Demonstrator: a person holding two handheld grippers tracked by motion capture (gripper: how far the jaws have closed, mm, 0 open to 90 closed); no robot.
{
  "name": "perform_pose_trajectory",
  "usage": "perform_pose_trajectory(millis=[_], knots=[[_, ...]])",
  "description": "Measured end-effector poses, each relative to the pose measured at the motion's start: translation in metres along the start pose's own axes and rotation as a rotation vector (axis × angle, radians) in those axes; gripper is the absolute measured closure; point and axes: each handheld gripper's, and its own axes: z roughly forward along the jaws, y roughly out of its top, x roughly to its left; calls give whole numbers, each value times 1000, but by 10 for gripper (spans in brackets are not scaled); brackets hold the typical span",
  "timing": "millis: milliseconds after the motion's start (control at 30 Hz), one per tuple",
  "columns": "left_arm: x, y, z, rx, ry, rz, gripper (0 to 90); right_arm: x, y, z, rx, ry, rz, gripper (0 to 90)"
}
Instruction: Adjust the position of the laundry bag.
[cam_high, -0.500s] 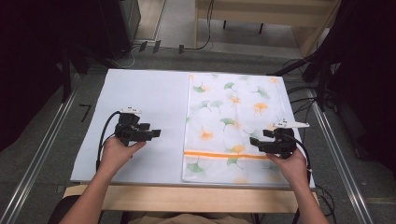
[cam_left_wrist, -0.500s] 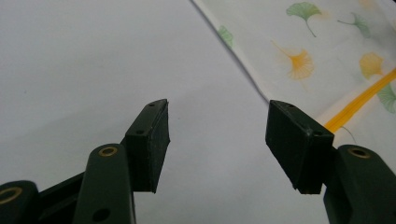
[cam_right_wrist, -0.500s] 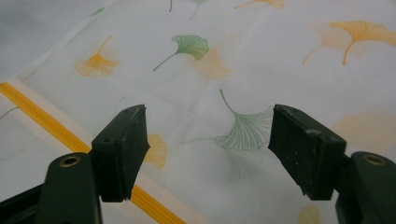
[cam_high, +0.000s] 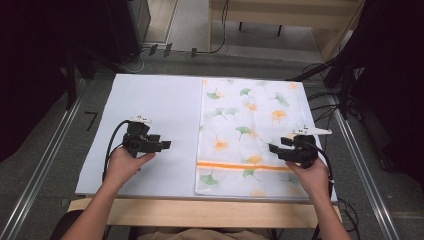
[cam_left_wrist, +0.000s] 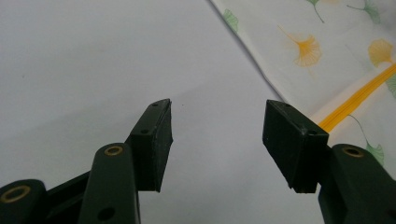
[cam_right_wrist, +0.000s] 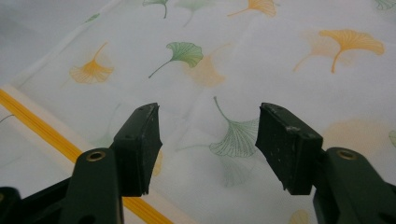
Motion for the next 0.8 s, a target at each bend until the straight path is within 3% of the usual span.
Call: perform_pose_trajectory(millis=[200,333,567,800], knots=[[-2,-2,1,14,-28,6,431,0,3,1,3,14,5,448],[-4,-1,1,11,-28,9,431,-4,1,2,11,60,29,448],[-6,0,5,36,-28,-3,451,-5,0,3,18,45,16,451],[-12,2,9,28,-21,7,451,-1,-3,4,35,39,7,454]])
